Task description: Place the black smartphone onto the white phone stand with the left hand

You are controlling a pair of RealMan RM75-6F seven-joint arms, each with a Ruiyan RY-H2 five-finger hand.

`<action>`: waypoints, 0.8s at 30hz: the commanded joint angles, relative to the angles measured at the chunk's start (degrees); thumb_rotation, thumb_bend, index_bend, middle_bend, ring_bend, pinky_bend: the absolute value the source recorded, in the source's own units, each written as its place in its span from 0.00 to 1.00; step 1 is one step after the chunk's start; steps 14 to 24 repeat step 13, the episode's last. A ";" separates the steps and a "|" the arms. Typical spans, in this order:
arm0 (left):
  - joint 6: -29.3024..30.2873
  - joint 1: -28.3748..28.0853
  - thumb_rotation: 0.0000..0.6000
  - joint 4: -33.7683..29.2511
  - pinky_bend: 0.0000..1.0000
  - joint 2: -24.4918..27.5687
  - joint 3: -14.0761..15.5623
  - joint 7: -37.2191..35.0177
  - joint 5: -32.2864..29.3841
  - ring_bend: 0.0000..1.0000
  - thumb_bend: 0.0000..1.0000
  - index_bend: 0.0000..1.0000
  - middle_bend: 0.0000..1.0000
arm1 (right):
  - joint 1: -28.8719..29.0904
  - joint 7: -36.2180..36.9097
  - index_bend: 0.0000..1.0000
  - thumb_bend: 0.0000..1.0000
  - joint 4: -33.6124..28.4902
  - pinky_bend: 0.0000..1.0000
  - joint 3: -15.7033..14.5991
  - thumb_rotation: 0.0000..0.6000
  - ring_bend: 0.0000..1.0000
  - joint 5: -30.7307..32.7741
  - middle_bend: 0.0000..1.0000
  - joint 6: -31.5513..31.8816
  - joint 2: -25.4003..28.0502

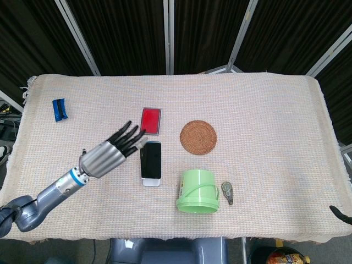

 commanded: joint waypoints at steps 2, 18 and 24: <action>4.43 10.60 1.00 -12.17 0.00 6.74 0.57 -10.41 -12.42 0.00 0.00 0.00 0.00 | 0.53 -0.15 0.00 0.00 -0.18 0.00 0.15 1.00 0.00 0.01 0.00 -0.63 -0.16; 9.79 24.11 1.00 -23.80 0.00 14.13 7.85 -16.38 -18.05 0.00 0.00 0.00 0.00 | 1.03 -2.46 0.00 0.00 -1.08 0.00 0.28 1.00 0.00 -0.48 0.00 -0.61 -0.73; 9.79 24.11 1.00 -23.80 0.00 14.13 7.85 -16.38 -18.05 0.00 0.00 0.00 0.00 | 1.03 -2.46 0.00 0.00 -1.08 0.00 0.28 1.00 0.00 -0.48 0.00 -0.61 -0.73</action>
